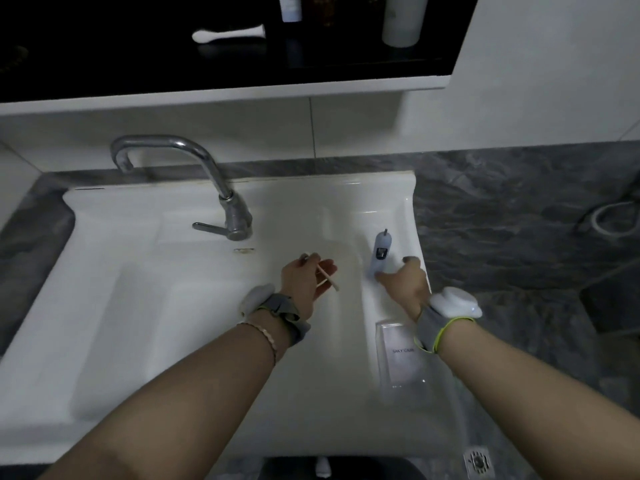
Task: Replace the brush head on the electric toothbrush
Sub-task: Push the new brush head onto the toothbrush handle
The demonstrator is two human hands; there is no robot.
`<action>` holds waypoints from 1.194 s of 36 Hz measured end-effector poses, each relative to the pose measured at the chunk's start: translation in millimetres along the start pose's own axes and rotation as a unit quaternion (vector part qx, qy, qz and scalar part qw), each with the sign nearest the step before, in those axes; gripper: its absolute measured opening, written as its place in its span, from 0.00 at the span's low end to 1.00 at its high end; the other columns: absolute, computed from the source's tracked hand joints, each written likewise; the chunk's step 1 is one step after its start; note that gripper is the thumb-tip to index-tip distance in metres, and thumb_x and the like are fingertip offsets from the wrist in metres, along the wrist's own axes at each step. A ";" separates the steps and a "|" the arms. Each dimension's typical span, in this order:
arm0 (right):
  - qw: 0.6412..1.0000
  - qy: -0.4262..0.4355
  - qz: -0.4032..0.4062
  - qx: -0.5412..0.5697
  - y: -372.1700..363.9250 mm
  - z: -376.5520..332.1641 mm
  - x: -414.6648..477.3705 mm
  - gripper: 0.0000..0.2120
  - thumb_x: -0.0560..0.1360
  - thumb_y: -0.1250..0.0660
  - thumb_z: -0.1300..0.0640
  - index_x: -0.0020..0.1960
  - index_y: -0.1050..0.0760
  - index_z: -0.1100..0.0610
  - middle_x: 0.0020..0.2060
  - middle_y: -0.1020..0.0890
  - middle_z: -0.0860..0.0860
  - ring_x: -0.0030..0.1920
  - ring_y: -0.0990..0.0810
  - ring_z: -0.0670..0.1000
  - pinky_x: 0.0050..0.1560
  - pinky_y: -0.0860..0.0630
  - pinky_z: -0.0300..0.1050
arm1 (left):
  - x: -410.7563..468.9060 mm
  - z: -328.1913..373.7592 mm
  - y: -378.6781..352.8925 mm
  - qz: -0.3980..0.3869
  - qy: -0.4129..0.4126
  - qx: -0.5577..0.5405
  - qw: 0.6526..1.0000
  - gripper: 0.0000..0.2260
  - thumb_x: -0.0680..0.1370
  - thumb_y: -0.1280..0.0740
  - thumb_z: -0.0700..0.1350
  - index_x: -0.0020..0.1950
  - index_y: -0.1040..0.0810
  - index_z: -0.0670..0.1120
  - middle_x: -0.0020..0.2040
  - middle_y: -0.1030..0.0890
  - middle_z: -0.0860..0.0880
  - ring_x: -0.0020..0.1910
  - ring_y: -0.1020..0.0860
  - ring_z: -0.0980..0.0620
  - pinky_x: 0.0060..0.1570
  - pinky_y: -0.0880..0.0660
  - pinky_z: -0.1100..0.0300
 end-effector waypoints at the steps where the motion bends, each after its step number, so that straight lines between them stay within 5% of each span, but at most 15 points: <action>1: 1.000 0.014 0.009 0.021 1.0 -6.8 0.8 0.35 0.70 0.27 0.56 0.71 0.38 0.62 0.67 0.29 0.62 0.67 0.28 0.60 0.66 0.30 0.50 | -0.6 4.7 2.9 0.005 0.000 -0.006 1.000 0.03 0.80 0.40 0.40 0.48 0.28 0.42 0.35 0.19 0.48 0.30 0.19 0.55 0.38 0.23 0.58; 5: 0.991 0.127 0.023 0.032 -2.2 -42.8 6.4 0.37 0.69 0.26 0.58 0.73 0.39 0.61 0.69 0.32 0.60 0.69 0.32 0.59 0.69 0.34 0.48 | -6.5 23.3 3.2 -0.006 -0.015 -0.016 1.000 0.09 0.80 0.40 0.37 0.40 0.28 0.42 0.38 0.21 0.45 0.35 0.21 0.51 0.39 0.22 0.58; 8: 0.986 0.163 0.000 0.025 -9.8 -50.4 6.9 0.15 0.75 0.33 0.60 0.60 0.31 0.61 0.54 0.24 0.61 0.55 0.25 0.59 0.47 0.33 0.37 | -11.6 32.4 3.1 -0.025 -0.031 -0.031 0.999 0.09 0.79 0.39 0.36 0.39 0.26 0.42 0.38 0.21 0.45 0.28 0.18 0.55 0.34 0.20 0.60; 11: 0.979 0.202 -0.014 0.017 -15.9 -62.0 -3.8 0.06 0.78 0.39 0.62 0.55 0.33 0.59 0.46 0.27 0.56 0.49 0.27 0.54 0.34 0.33 0.30 | -14.5 43.2 10.1 -0.022 -0.055 -0.060 0.996 0.07 0.78 0.37 0.36 0.40 0.25 0.41 0.33 0.18 0.47 0.25 0.18 0.57 0.31 0.19 0.63; 15: 0.965 0.256 -0.060 0.009 -27.2 -92.1 -33.0 0.10 0.78 0.39 0.58 0.58 0.32 0.59 0.41 0.25 0.55 0.41 0.23 0.56 0.43 0.29 0.44 | -14.7 59.8 24.3 0.011 -0.075 -0.134 0.988 0.08 0.78 0.36 0.37 0.39 0.25 0.41 0.24 0.18 0.50 0.23 0.19 0.58 0.29 0.19 0.63; 18: 0.955 0.264 -0.134 0.024 -44.5 -101.9 -54.1 0.05 0.76 0.36 0.57 0.43 0.30 0.50 0.29 0.26 0.50 0.25 0.27 0.47 0.30 0.27 0.42 | -13.9 67.5 35.3 0.025 -0.071 -0.204 0.976 0.06 0.78 0.37 0.37 0.41 0.27 0.41 0.29 0.18 0.48 0.22 0.19 0.57 0.27 0.20 0.63; 24: 0.950 0.268 -0.163 0.003 -60.5 -102.9 -77.6 0.12 0.73 0.37 0.59 0.34 0.36 0.50 0.27 0.31 0.47 0.27 0.33 0.48 0.26 0.33 0.39 | -20.1 77.6 46.0 0.026 -0.084 -0.211 0.974 0.10 0.79 0.38 0.38 0.38 0.27 0.43 0.37 0.21 0.46 0.28 0.19 0.55 0.28 0.20 0.62; 29: 0.946 0.278 -0.162 -0.034 -66.0 -104.3 -92.7 0.14 0.74 0.38 0.59 0.33 0.39 0.51 0.28 0.32 0.47 0.27 0.34 0.46 0.28 0.36 0.36 | -25.7 80.7 51.3 0.005 -0.086 -0.216 0.973 0.10 0.79 0.38 0.38 0.37 0.27 0.42 0.22 0.19 0.51 0.22 0.19 0.56 0.28 0.20 0.61; 37: 0.941 0.296 -0.148 -0.070 -69.0 -102.7 -95.6 0.06 0.73 0.38 0.59 0.39 0.34 0.57 0.29 0.31 0.47 0.26 0.33 0.46 0.19 0.37 0.29 | -29.8 82.3 48.3 -0.010 -0.101 -0.196 0.975 0.09 0.78 0.37 0.37 0.37 0.26 0.42 0.22 0.18 0.52 0.23 0.19 0.57 0.29 0.19 0.62; 43: 0.933 0.306 -0.151 -0.114 -68.5 -101.4 -101.7 0.06 0.74 0.39 0.59 0.40 0.35 0.58 0.30 0.31 0.47 0.30 0.33 0.47 0.26 0.37 0.34 | -33.4 85.5 52.7 0.005 -0.121 -0.135 0.983 0.08 0.78 0.37 0.37 0.39 0.27 0.42 0.35 0.19 0.46 0.23 0.19 0.58 0.29 0.20 0.63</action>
Point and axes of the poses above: each hand's wrist, its own x-axis towards the middle knuckle, its own y-axis out of the back of the hand, z = x × y, the point moved 9 cm from there along x, towards the middle knuckle
